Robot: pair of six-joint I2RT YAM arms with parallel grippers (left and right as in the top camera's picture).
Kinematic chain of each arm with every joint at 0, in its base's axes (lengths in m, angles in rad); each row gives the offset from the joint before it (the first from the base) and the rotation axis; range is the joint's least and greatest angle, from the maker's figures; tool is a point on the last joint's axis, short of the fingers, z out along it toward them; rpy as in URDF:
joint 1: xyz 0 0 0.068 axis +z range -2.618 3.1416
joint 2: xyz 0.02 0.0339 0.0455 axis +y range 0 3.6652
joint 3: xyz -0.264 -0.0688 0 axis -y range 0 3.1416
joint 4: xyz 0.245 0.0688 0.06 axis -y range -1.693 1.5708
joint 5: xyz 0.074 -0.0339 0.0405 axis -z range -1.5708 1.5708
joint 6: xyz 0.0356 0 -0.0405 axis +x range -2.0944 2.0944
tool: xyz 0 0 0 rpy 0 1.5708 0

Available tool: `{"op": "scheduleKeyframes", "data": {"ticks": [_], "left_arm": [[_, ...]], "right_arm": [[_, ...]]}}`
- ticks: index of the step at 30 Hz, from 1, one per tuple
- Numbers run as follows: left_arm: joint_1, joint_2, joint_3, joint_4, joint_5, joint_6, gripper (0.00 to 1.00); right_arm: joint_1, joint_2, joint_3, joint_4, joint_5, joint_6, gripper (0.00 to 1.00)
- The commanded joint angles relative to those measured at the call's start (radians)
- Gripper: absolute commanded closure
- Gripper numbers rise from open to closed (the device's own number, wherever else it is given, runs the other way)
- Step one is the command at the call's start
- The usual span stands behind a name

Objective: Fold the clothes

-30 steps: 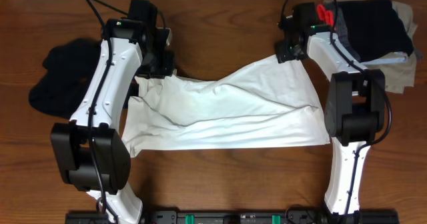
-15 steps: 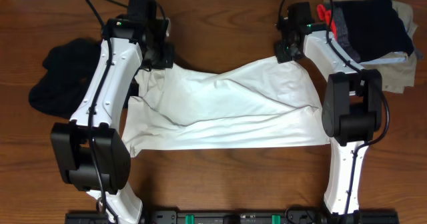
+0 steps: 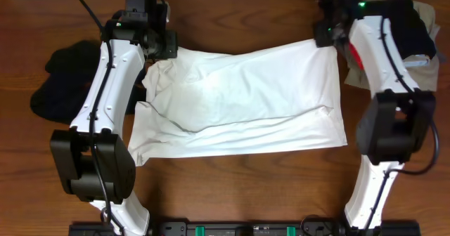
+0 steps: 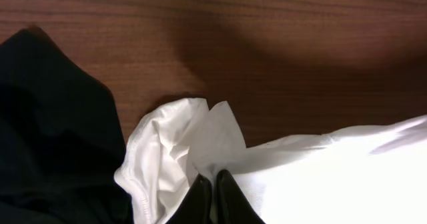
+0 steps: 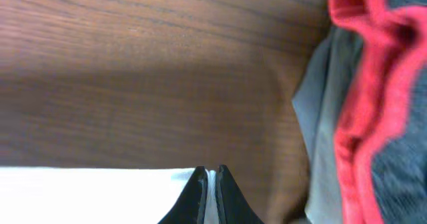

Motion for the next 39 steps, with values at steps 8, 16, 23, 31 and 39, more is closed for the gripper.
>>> {"op": "scheduleKeyframes", "data": {"ticks": [8,16,23,31,39], "left_arm": [[0.004,-0.061,0.027,-0.154,-0.023,-0.017,0.94],[0.005,-0.073,0.025,-0.412,-0.027,-0.012,0.94],[0.027,-0.073,0.011,-0.537,-0.068,-0.014,0.94],[0.064,-0.073,-0.120,-0.452,-0.068,-0.013,0.94],[0.066,-0.073,-0.298,-0.293,-0.068,-0.013,0.93]], "right_arm": [[-0.030,-0.094,0.021,-0.205,-0.047,0.010,0.96],[-0.030,-0.092,0.019,-0.391,-0.066,0.025,0.99],[-0.030,-0.092,-0.002,-0.466,-0.073,0.025,0.99],[-0.030,-0.092,-0.167,-0.389,-0.080,0.040,0.98],[-0.030,-0.092,-0.274,-0.327,-0.089,0.062,0.84]]}}
